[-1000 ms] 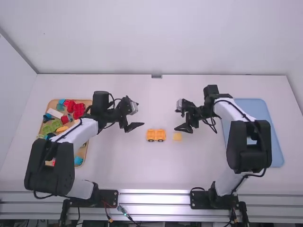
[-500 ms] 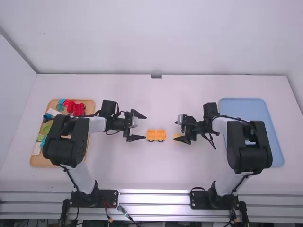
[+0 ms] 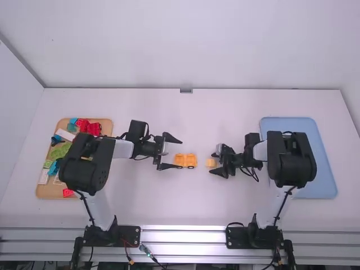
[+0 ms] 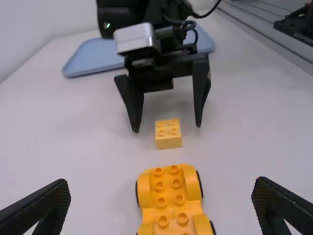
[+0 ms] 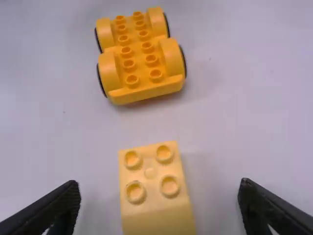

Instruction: Assemble lego blocks to make yellow taxi

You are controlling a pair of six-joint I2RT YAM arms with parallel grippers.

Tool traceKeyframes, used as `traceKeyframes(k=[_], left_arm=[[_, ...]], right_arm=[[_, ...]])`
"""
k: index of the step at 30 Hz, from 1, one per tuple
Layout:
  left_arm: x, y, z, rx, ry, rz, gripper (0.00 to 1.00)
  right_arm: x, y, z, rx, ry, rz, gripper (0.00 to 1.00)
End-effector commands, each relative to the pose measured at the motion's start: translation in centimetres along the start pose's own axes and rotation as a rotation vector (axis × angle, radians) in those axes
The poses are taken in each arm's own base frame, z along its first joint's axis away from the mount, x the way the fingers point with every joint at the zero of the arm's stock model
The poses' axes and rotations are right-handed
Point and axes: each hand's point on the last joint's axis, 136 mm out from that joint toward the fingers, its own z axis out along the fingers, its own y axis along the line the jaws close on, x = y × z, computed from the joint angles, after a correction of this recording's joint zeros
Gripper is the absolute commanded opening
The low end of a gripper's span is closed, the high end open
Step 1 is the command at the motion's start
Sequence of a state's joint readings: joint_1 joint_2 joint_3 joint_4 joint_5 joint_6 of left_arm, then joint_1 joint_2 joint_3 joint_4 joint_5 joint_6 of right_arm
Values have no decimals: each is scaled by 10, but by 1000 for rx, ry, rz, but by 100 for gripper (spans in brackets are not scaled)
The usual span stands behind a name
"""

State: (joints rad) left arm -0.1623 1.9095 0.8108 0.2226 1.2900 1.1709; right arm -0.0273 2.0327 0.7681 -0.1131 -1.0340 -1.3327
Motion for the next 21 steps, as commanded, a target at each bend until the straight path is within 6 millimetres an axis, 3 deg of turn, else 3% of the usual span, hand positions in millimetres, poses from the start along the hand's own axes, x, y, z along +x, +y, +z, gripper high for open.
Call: traceKeyframes(k=[1, 9, 13, 14, 15, 21], left_arm=[[-5, -7, 8, 35, -28, -2, 99], [1, -5, 13, 24, 19, -31, 99], [9, -1, 12, 1, 66, -66, 99], [15, -1, 12, -8, 98, -79, 99], [18, -2, 12, -10, 114, -86, 99], [38, -8, 25, 0, 193, -92, 99]], right_arm=[[-6, -3, -1, -23, -46, -112, 73], [5, -2, 12, -53, -31, -94, 49], [4, -2, 12, -50, -48, -106, 32], [1, -2, 12, -55, -60, -103, 18], [-1, -2, 11, -58, -66, -99, 13], [-23, -7, 2, -97, -59, -45, 11]])
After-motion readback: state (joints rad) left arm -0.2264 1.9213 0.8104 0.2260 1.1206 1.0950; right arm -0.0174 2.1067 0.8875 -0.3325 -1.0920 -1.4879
